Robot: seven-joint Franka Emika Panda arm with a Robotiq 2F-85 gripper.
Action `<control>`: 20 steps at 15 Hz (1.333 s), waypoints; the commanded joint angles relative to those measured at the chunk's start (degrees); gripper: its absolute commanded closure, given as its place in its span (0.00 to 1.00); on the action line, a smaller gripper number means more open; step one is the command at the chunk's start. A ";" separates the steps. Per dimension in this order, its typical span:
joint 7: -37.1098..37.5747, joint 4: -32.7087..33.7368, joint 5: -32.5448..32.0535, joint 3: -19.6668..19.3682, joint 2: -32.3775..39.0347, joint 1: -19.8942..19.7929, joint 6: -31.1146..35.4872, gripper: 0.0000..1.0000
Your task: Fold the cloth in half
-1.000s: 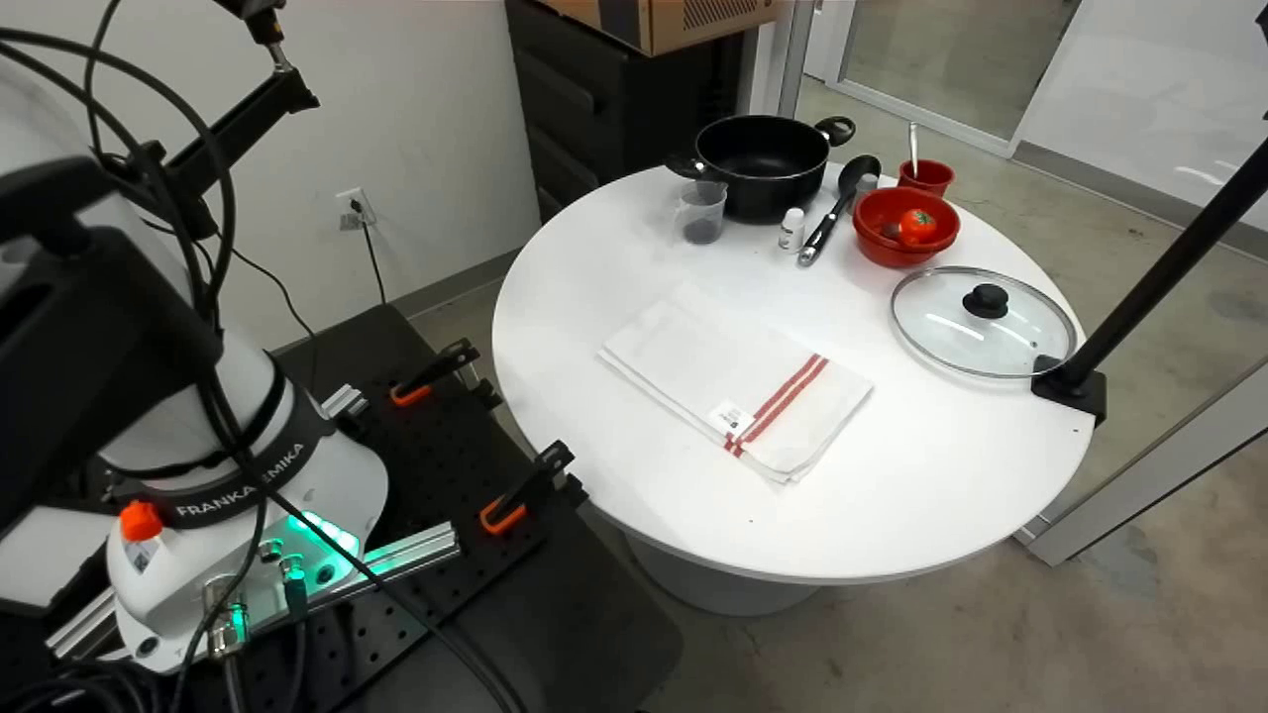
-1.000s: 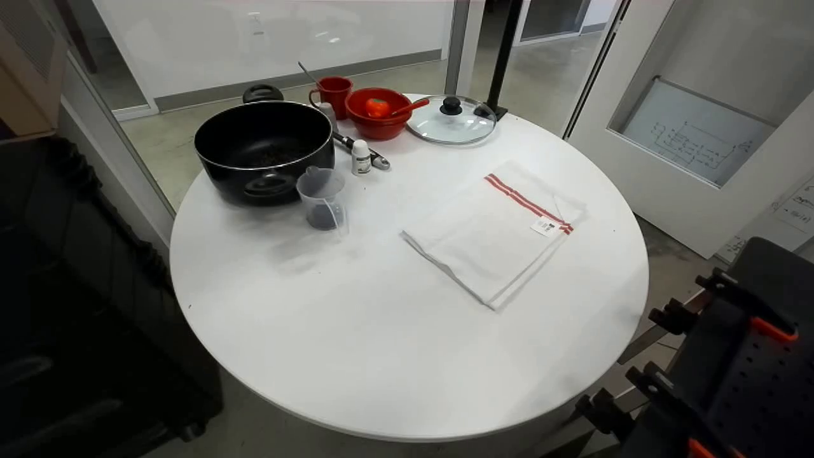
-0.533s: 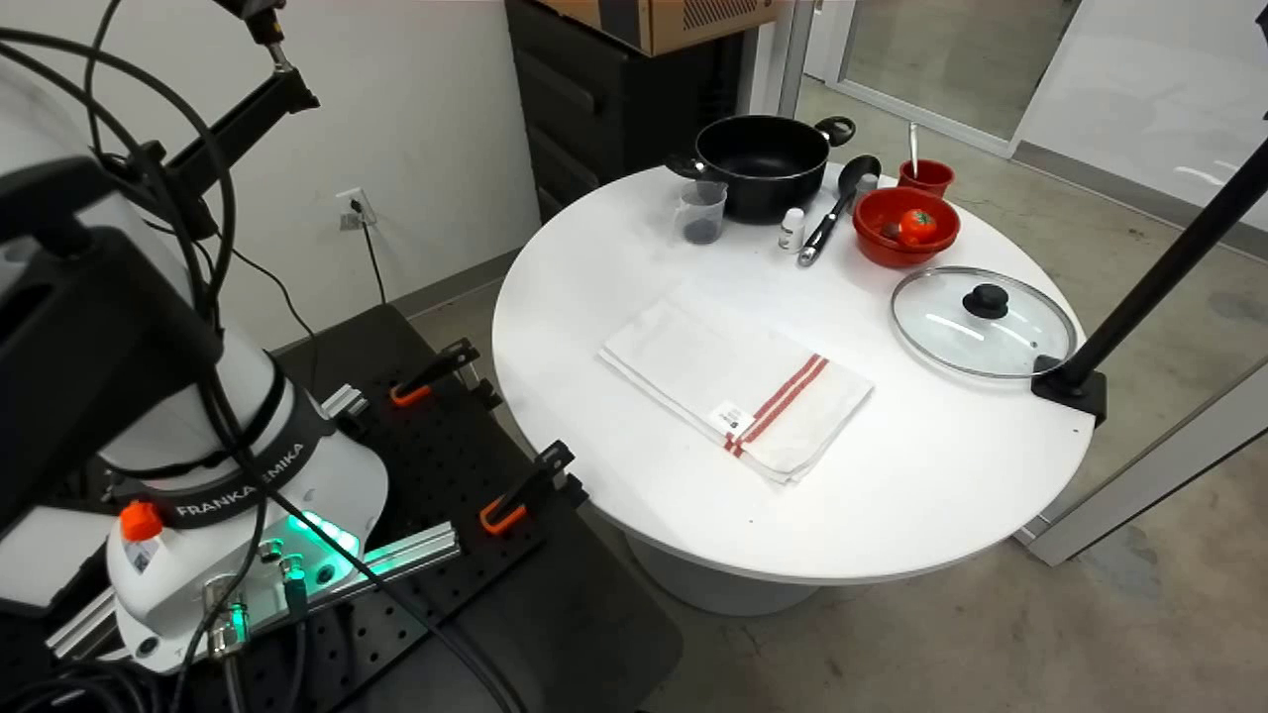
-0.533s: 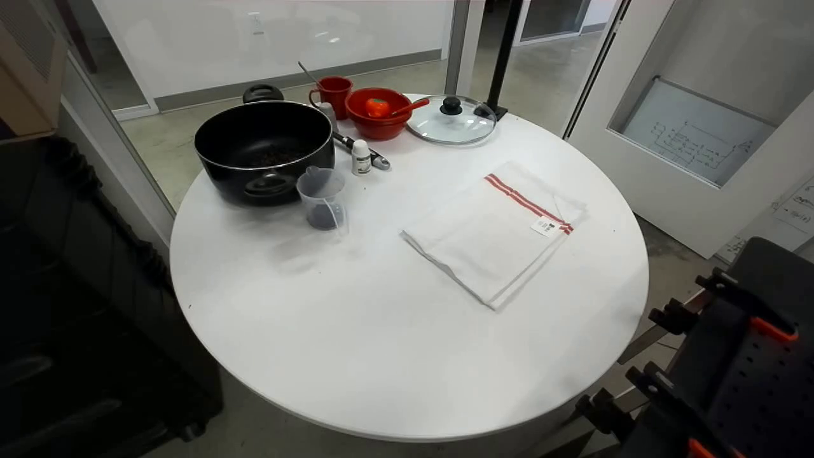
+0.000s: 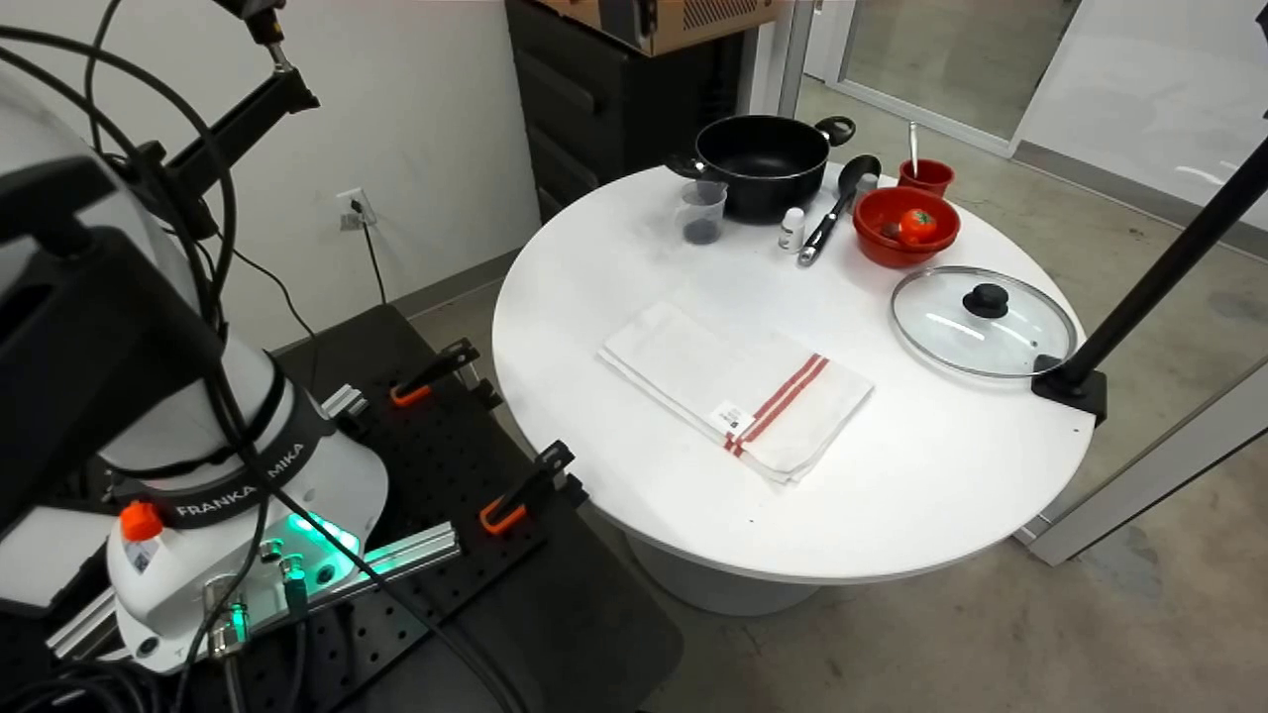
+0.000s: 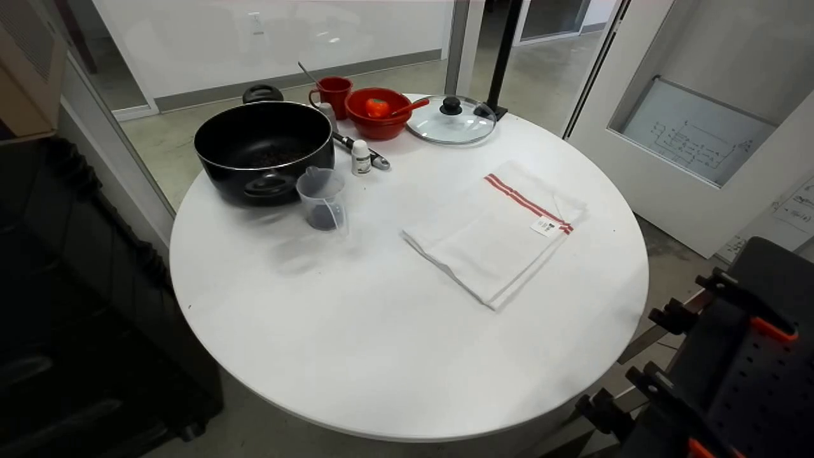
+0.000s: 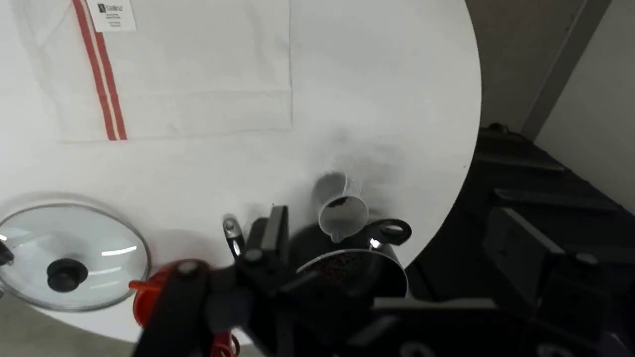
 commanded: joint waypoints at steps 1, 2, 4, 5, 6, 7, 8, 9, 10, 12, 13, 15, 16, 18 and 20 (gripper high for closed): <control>-12.00 -0.44 3.84 -6.36 9.04 -1.95 3.29 0.00; -13.89 0.50 4.11 -7.57 12.27 -2.88 3.40 0.00; -16.15 3.27 4.98 -9.13 19.24 -4.97 3.52 0.00; -16.60 4.86 5.39 -9.45 22.76 -6.24 3.07 0.00; -16.77 6.44 5.44 -9.27 26.14 -7.56 2.56 0.00; -16.97 7.79 5.00 -9.02 29.49 -9.10 2.20 0.00; -17.21 9.55 4.32 -8.42 32.83 -10.47 1.22 0.00; -17.73 10.84 3.42 -7.88 35.84 -11.90 0.91 0.00; -17.86 12.40 2.56 -7.32 39.20 -13.24 0.91 0.00; -15.04 15.92 -0.20 -6.63 45.30 -15.25 0.55 0.00; -13.83 17.74 -1.67 -6.49 47.81 -16.00 -0.14 0.00; -10.97 22.05 -5.18 -6.84 52.78 -17.17 -2.44 0.00; -10.60 24.25 -6.58 -6.86 54.75 -17.88 -3.61 0.00; -11.32 28.51 -9.51 -6.89 58.04 -19.44 -6.03 0.00; -14.06 32.16 -10.64 -6.09 60.39 -21.68 -7.56 0.00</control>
